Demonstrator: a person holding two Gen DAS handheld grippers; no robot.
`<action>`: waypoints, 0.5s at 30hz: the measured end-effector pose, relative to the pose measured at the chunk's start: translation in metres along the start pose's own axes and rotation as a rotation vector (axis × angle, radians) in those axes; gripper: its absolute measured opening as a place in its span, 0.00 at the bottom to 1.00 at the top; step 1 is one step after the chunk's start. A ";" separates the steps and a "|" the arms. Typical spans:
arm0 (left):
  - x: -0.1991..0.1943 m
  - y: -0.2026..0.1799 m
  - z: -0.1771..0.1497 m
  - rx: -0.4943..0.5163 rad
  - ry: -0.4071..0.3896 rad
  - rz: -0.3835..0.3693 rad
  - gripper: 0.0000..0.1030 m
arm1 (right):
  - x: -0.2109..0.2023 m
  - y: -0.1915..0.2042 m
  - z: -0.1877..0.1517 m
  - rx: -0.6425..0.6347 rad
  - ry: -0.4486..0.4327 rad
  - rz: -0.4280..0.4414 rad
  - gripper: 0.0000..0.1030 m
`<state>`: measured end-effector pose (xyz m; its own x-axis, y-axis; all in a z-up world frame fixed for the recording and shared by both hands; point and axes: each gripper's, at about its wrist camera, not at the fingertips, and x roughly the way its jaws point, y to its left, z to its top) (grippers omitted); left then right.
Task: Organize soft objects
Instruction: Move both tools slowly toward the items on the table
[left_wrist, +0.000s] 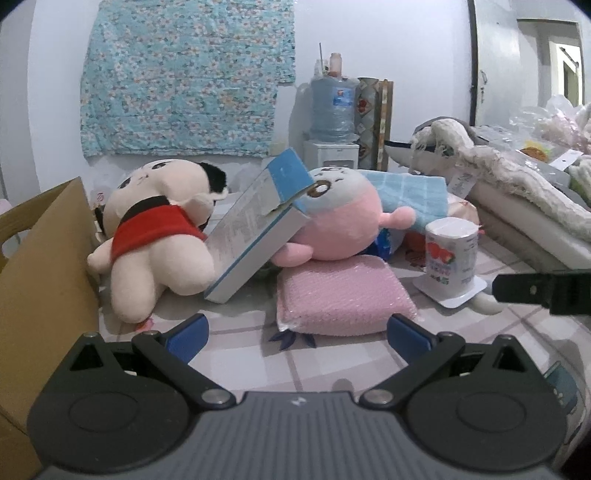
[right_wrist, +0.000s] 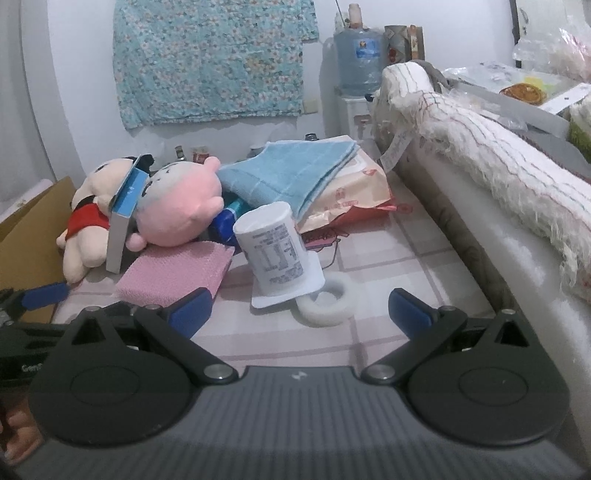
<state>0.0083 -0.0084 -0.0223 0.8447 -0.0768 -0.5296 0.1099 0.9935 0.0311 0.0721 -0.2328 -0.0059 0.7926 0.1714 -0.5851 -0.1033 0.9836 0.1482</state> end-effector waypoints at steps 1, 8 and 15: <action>-0.001 -0.001 0.000 0.002 -0.002 -0.002 1.00 | -0.001 0.000 -0.002 -0.003 -0.001 -0.003 0.99; 0.000 -0.003 0.000 -0.029 0.046 -0.045 1.00 | 0.001 0.001 -0.001 -0.022 -0.015 -0.025 0.99; -0.002 -0.005 -0.001 -0.007 0.036 -0.009 1.00 | 0.010 0.004 -0.003 -0.026 0.020 -0.010 0.99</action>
<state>0.0055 -0.0134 -0.0217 0.8245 -0.0828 -0.5597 0.1134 0.9933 0.0201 0.0773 -0.2275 -0.0136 0.7813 0.1625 -0.6026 -0.1112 0.9863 0.1217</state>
